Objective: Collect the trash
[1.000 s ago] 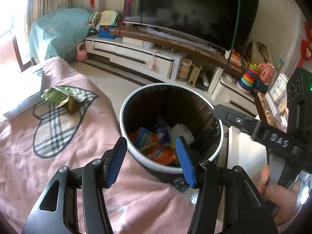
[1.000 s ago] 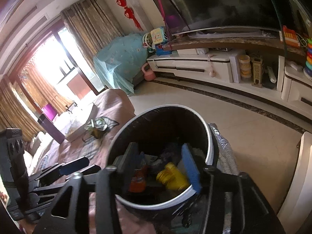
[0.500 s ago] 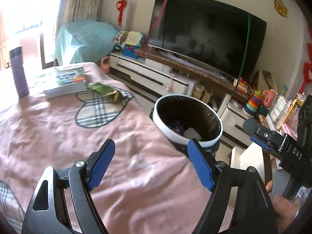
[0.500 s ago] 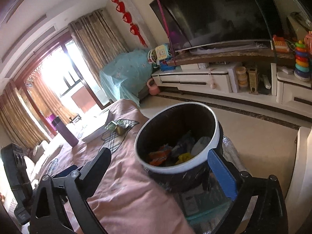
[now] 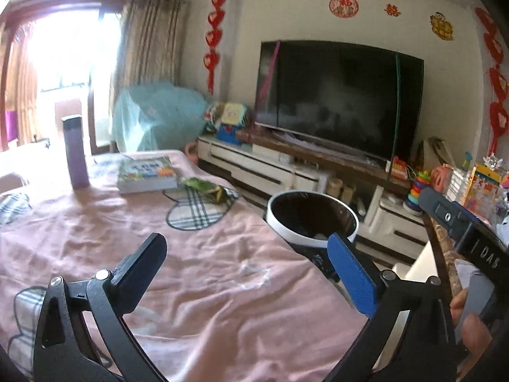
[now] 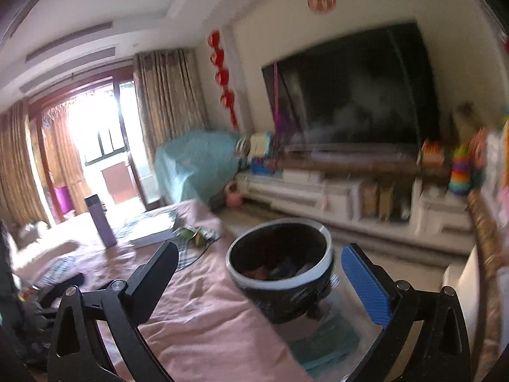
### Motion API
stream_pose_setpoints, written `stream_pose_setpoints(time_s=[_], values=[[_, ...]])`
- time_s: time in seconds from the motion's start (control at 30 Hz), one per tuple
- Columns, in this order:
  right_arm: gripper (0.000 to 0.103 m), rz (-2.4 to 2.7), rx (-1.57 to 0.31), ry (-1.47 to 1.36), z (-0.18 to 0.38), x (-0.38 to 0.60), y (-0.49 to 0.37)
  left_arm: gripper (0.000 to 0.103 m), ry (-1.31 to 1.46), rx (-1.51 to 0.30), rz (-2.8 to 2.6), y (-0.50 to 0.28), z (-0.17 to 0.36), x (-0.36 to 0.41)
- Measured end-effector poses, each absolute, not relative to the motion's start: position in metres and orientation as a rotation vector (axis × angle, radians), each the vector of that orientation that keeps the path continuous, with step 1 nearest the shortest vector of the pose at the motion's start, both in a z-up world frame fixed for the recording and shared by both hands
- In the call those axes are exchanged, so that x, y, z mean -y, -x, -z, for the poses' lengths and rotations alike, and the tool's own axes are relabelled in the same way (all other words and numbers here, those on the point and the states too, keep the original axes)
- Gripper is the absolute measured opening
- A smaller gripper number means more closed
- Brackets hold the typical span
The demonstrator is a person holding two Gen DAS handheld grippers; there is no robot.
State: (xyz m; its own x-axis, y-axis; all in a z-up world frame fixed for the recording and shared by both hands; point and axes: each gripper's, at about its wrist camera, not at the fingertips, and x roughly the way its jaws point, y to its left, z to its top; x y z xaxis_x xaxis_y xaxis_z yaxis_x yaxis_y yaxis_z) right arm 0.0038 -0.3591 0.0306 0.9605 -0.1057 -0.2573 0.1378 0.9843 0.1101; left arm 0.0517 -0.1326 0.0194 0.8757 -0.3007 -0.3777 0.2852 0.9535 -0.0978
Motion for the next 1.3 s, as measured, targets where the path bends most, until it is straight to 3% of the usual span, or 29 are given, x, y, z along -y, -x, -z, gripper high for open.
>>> stream_pose_setpoints(time_s=[1.3], values=[[0.103, 0.198, -0.277, -0.053, -0.004, 0.347, 0.004, 0.103, -0.034, -0.353, 0.173, -0.036, -0.008, 0.128]])
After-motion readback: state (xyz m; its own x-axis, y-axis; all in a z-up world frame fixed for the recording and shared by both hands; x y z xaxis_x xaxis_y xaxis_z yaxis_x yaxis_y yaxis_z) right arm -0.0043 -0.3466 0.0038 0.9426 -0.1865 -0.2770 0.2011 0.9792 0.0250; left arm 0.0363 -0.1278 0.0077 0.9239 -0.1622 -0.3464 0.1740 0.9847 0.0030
